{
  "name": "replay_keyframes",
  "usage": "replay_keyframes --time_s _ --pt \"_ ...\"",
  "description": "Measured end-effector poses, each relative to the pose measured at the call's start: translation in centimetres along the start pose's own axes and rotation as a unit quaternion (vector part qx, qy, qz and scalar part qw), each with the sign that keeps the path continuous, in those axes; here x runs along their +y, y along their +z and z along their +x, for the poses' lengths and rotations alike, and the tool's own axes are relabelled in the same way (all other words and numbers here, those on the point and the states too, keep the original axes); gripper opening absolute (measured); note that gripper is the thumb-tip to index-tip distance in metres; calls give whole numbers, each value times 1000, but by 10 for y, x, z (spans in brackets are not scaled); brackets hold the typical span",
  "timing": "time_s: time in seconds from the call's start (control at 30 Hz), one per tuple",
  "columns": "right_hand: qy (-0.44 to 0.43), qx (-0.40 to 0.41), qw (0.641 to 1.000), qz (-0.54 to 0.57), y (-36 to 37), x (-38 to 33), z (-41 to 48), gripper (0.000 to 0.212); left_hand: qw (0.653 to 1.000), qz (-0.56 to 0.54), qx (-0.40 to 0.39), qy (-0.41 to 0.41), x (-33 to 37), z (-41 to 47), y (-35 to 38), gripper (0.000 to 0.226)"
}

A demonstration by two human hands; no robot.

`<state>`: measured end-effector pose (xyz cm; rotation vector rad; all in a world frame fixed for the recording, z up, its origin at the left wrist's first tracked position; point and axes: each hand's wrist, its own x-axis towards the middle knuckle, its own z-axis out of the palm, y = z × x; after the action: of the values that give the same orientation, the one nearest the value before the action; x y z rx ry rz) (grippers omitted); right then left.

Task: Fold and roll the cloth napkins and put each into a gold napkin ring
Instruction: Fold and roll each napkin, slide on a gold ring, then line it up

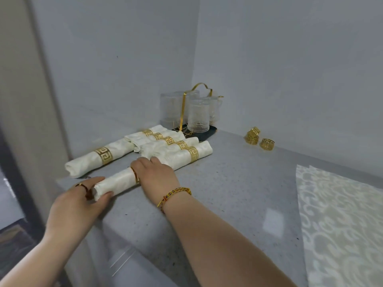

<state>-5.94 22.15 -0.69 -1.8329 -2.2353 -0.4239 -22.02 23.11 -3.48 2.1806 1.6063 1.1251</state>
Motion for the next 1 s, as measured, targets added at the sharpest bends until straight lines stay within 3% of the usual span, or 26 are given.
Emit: replay_keyframes --time_s 0.07,0.17,0.3,0.37,0.47,0.63,1.0 --pt "17 7 998 61 5 -11 10 43 1000 -1 6 -30 -17 7 2 32" --pt "72 8 984 166 16 -25 20 45 998 -5 4 -62 -56 25 15 71" --pt "168 -19 946 276 27 -25 21 46 998 63 1 -15 -42 37 8 54" --pt "167 -44 943 283 28 -20 22 53 992 124 18 32 -38 44 6 47" --pt "166 -62 940 293 27 -19 29 56 986 154 -15 62 -44 53 4 43" --pt "163 -70 928 328 32 -28 45 54 979 184 -21 84 -69 58 7 76" --pt "171 -107 927 316 28 -19 52 55 980 175 -36 88 -64 67 12 72"
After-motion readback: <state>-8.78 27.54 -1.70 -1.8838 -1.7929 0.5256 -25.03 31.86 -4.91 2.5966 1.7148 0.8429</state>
